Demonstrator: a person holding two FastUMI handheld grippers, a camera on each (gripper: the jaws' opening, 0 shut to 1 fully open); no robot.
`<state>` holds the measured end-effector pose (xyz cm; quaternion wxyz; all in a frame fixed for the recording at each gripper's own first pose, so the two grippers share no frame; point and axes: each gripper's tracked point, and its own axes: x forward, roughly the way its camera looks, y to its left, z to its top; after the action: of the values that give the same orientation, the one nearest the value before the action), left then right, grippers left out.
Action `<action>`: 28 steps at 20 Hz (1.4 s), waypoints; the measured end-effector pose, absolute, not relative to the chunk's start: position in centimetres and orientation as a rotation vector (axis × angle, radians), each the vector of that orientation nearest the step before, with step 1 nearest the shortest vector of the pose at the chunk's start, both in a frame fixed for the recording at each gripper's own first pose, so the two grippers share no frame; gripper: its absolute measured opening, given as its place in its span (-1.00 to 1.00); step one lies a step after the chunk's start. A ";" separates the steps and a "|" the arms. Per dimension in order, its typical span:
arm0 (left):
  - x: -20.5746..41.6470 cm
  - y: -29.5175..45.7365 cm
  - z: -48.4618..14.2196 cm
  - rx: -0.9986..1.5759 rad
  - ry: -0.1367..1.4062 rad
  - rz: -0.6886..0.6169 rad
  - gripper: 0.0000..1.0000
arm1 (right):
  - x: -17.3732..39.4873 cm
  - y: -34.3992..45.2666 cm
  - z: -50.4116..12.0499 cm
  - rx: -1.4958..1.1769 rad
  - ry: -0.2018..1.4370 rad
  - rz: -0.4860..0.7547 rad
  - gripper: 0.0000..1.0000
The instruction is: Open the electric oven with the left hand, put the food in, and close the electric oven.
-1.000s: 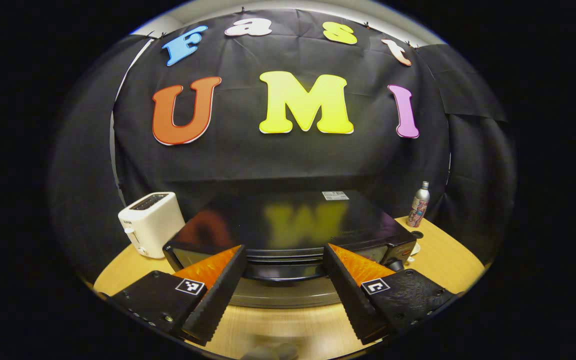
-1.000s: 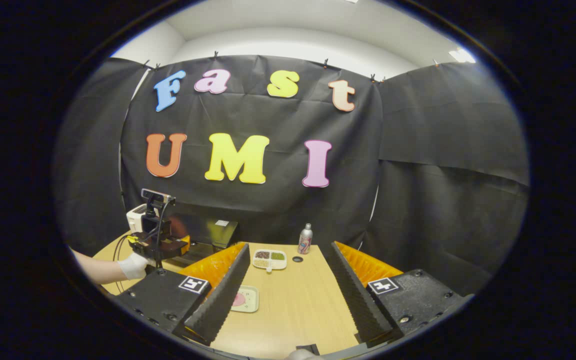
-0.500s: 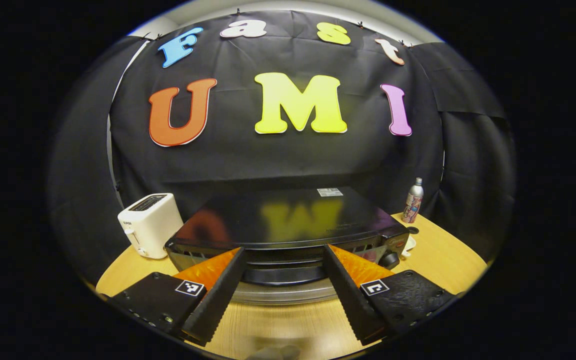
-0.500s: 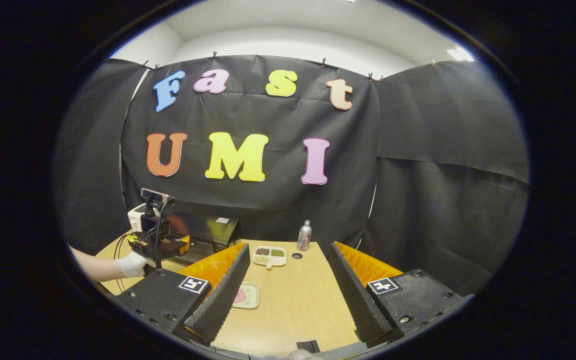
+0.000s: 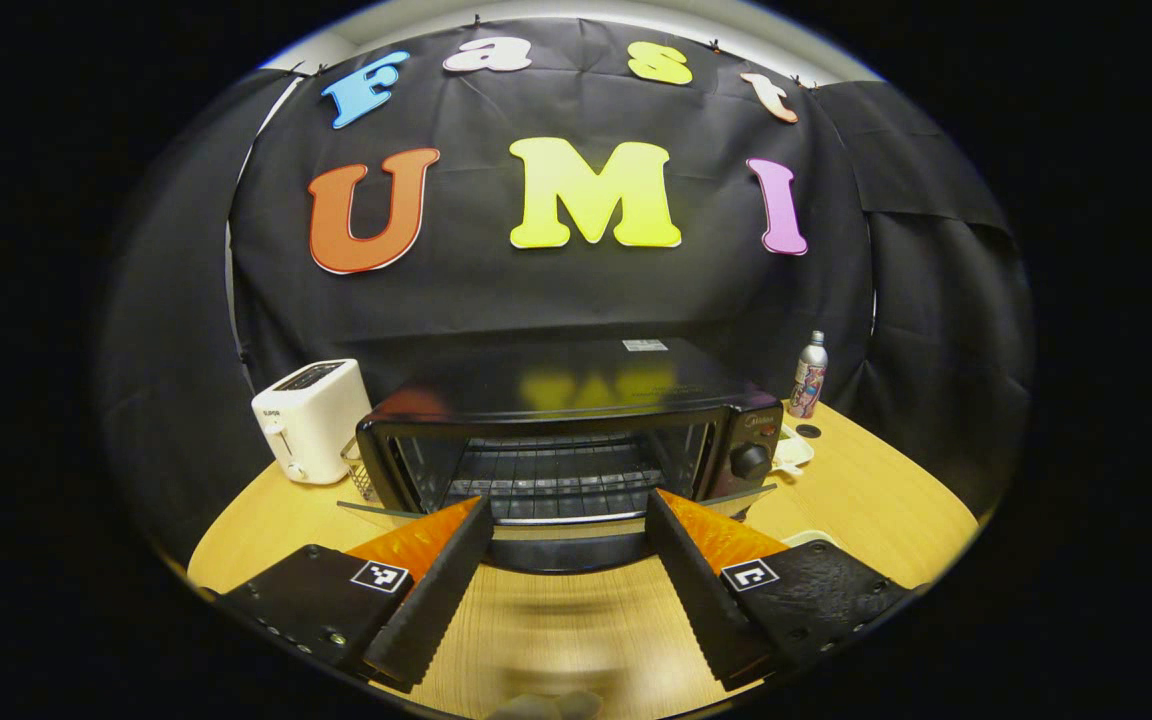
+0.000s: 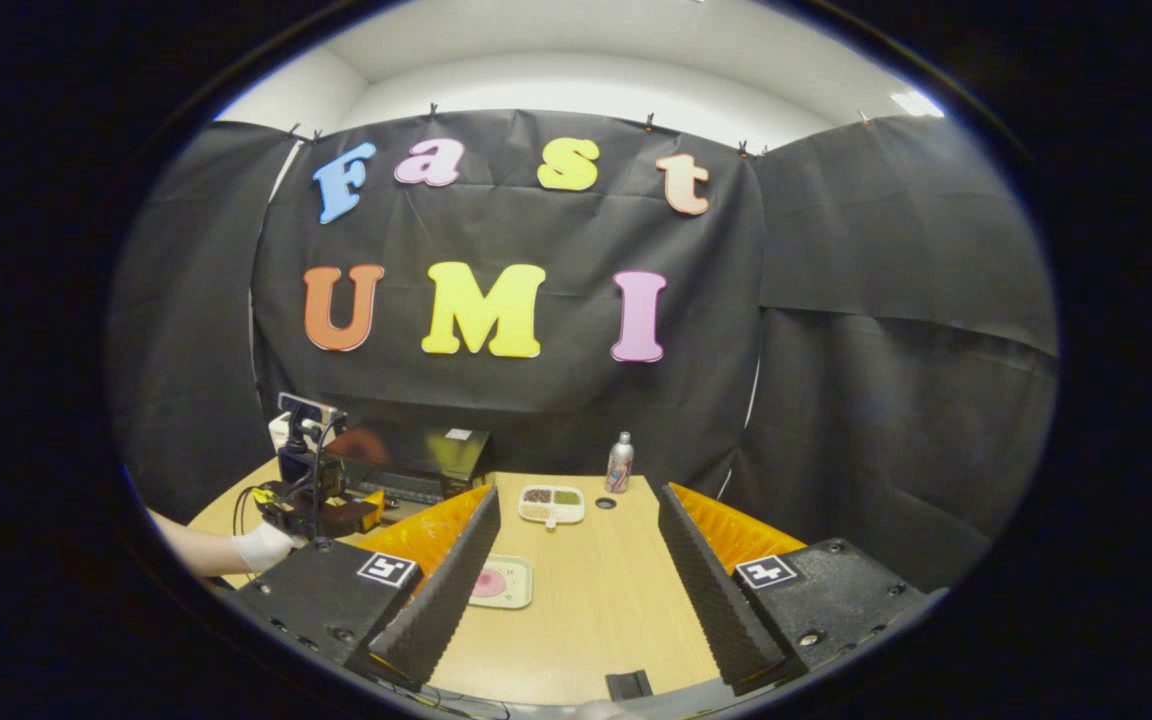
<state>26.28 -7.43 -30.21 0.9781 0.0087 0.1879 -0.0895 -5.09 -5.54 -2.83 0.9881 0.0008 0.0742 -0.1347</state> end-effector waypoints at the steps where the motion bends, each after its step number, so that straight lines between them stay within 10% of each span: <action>1: 25.7 -7.4 -30.5 0.020 0.385 -0.179 0.95 | -5.3 -5.4 -3.0 0.001 0.155 -0.271 1.00; 28: 16.6 -6.4 -44.2 0.065 0.670 -0.177 0.94 | -5.1 -4.6 -8.4 0.026 0.272 -0.277 1.00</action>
<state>16.59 -6.38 -44.17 0.9401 0.0316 0.3281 -0.0865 -5.15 -4.58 -8.42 0.9811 0.0130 0.1353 -0.1377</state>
